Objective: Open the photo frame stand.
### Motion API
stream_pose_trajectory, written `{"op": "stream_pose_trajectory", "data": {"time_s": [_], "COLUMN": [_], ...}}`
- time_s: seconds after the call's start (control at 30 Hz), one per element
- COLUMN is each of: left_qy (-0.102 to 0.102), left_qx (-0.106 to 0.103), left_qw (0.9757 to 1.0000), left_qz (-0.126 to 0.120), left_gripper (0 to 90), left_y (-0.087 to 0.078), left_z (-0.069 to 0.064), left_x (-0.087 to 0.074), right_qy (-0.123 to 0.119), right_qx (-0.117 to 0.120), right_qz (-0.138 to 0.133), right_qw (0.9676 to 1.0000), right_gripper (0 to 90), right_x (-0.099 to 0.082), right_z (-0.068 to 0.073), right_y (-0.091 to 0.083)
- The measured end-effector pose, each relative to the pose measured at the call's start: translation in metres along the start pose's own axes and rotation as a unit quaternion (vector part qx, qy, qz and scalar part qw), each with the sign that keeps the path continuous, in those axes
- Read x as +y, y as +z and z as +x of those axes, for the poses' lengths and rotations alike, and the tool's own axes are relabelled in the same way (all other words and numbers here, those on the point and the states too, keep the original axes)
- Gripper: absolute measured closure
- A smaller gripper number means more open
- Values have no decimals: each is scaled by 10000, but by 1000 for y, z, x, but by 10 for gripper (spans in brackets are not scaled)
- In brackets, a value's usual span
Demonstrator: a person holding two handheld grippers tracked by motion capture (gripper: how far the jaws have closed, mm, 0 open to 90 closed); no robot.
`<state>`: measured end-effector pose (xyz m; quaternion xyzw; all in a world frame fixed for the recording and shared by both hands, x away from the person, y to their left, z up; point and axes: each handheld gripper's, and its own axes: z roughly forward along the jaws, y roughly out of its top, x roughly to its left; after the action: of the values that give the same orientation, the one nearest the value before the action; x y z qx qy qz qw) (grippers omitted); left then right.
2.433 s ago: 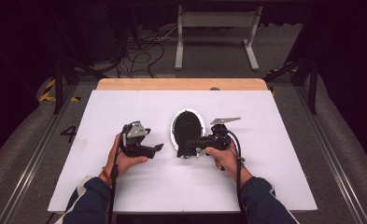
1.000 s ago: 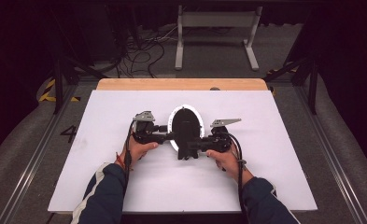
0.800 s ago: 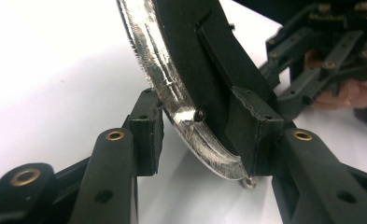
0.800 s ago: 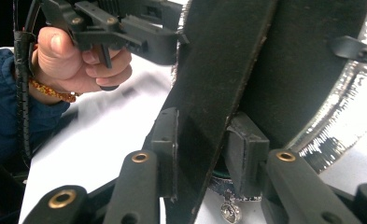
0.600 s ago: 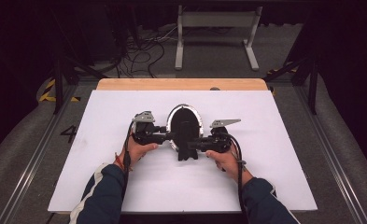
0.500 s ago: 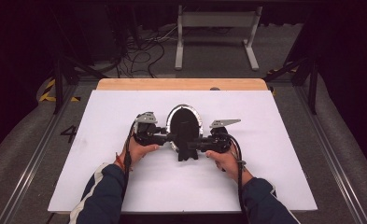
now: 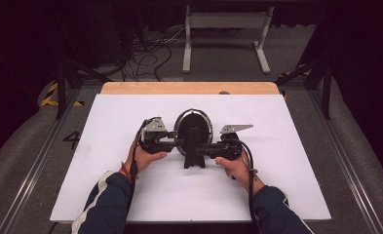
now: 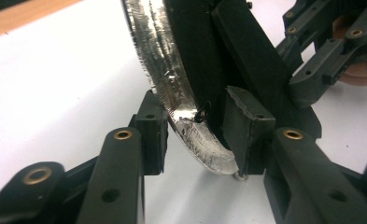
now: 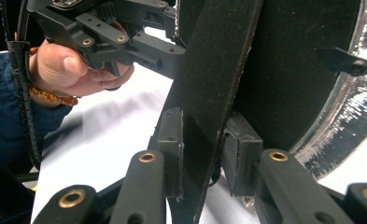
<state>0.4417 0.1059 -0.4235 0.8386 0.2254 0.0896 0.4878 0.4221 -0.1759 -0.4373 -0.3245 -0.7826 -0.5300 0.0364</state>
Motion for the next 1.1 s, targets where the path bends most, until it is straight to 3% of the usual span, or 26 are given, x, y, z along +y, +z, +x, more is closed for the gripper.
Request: {"op": "stream_pose_trajectory", "data": {"time_s": [0.33, 0.77, 1.1], "left_qy": [75, 430, 601], "left_qx": [273, 721, 853], "left_qw": [9992, 9961, 9943], "left_qz": [-279, -256, -227], "left_gripper": [696, 695, 708], "left_y": [-10, -10, -13], "left_z": [-6, -14, -25], "left_x": [-3, -1, -4], "right_qy": [-62, -65, -155], "right_qx": [133, 171, 87], "right_qz": [-27, -34, 113], "right_qw": [9999, 9998, 9998], "right_gripper": [725, 717, 719], "right_x": [3, 5, 3], "right_z": [8, 11, 16], "right_y": [-2, -4, -6]}}
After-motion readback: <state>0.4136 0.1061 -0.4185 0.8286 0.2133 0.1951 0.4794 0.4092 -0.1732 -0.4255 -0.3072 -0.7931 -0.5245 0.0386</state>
